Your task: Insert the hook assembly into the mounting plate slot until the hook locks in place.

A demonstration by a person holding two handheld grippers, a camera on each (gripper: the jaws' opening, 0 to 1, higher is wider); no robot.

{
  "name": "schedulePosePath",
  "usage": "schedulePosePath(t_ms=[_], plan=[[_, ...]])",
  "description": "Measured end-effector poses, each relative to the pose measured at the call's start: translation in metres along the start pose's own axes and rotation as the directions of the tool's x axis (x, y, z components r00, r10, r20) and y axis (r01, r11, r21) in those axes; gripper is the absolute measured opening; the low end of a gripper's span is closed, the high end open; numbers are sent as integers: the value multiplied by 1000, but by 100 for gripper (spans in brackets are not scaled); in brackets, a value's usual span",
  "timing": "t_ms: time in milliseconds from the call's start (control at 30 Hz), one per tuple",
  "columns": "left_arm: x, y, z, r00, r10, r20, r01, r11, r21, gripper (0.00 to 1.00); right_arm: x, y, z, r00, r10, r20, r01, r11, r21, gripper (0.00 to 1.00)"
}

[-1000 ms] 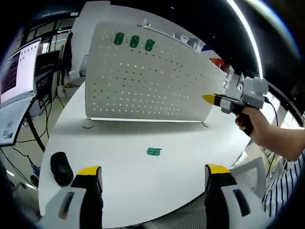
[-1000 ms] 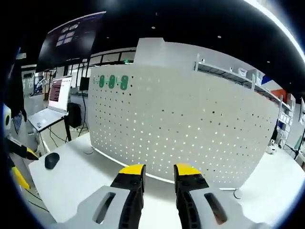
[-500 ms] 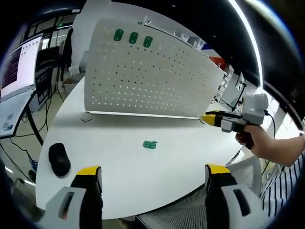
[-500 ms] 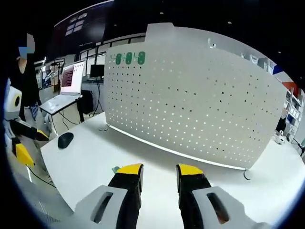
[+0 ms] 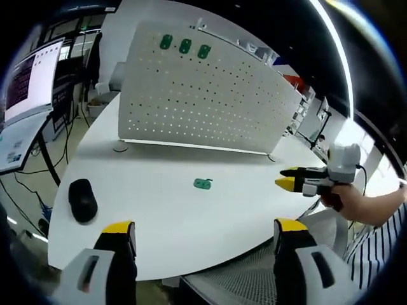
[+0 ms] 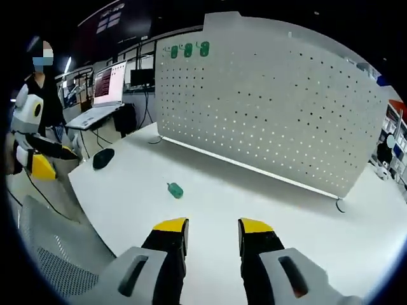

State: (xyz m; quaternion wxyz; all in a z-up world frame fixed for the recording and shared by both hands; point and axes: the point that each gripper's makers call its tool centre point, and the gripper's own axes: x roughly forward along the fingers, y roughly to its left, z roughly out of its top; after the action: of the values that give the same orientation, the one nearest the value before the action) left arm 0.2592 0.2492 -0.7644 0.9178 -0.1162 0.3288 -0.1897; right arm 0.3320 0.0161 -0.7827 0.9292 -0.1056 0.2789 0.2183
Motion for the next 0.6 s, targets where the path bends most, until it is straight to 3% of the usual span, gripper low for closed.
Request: schedulePosePath(t_ms=[400, 600], plan=[[-3, 4, -6, 1000, -2, -27, 2, 1000, -10, 92, -2, 4, -13, 999, 16, -38, -15, 999, 28, 29], [-5, 9, -4, 1000, 12, -15, -12, 1000, -15, 91, 5, 22, -16, 997, 56, -54, -53, 997, 53, 29]])
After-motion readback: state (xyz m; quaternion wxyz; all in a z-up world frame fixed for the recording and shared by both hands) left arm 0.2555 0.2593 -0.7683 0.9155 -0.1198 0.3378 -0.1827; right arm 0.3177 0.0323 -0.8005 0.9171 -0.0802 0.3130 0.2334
